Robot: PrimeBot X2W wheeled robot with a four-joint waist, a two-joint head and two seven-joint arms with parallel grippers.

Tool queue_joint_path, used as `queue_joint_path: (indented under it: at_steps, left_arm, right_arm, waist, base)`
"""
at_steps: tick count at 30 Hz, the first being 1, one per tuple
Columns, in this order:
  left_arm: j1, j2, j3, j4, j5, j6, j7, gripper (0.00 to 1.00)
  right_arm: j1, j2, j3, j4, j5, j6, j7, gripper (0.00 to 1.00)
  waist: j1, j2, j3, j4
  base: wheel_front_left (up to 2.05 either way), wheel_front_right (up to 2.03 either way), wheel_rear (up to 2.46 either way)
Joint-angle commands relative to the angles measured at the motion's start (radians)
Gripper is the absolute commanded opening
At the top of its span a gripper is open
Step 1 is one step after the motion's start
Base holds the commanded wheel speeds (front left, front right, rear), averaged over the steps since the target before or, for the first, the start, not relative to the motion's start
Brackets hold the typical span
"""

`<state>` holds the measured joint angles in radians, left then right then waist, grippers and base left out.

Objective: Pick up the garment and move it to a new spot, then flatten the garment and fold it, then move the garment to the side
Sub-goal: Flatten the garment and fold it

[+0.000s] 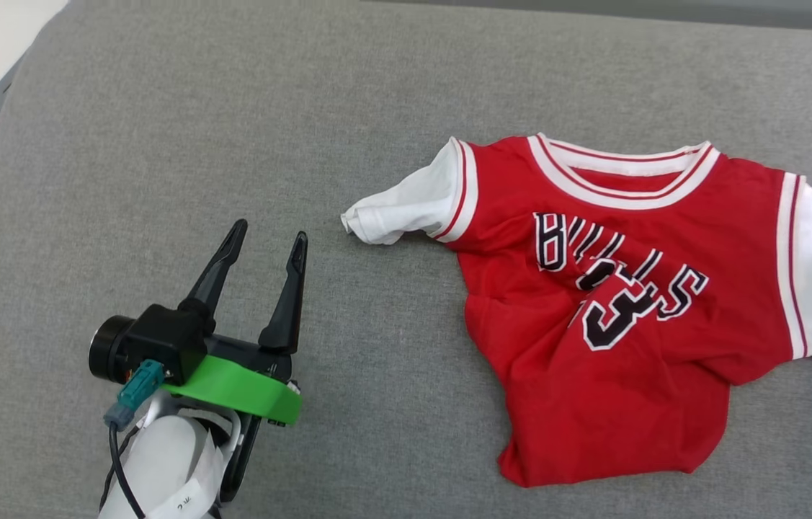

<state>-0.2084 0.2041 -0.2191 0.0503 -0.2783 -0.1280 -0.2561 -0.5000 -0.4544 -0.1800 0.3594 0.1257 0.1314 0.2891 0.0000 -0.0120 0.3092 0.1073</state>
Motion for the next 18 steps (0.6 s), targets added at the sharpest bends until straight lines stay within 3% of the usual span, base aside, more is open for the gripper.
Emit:
queue_joint_path:
  at_steps: [1,7,13,18]
  left_arm:
    - [-0.008,0.007,-0.001,0.002,-0.003,-0.003,-0.006,1.0]
    - [0.019,0.0,-0.007,0.0,-0.012,-0.003,-0.006,1.0]
    - [0.076,-0.016,0.008,-0.005,-0.045,-0.003,-0.006,1.0]
    - [0.116,-0.017,-0.031,-0.001,-0.052,-0.003,-0.006,1.0]
  right_arm:
    - [0.004,0.01,0.003,-0.021,0.007,-0.001,-0.038,1.0]
    - [0.1,0.056,0.049,-0.166,0.101,-0.001,-0.25,1.0]
    - [0.238,0.151,0.036,-0.302,0.151,-0.001,-0.424,1.0]
    - [0.35,0.222,0.025,-0.366,0.138,-0.001,-0.496,1.0]
  waist:
    - [0.0,0.012,-0.038,-0.022]
    - [0.0,0.012,-0.107,-0.047]
    - [0.0,0.012,-0.165,-0.071]
    - [0.0,0.012,-0.188,-0.081]
  base:
    - [0.0,0.0,0.0]
    - [0.0,0.0,0.0]
    - [0.0,0.0,0.0]
    - [0.0,0.0,0.0]
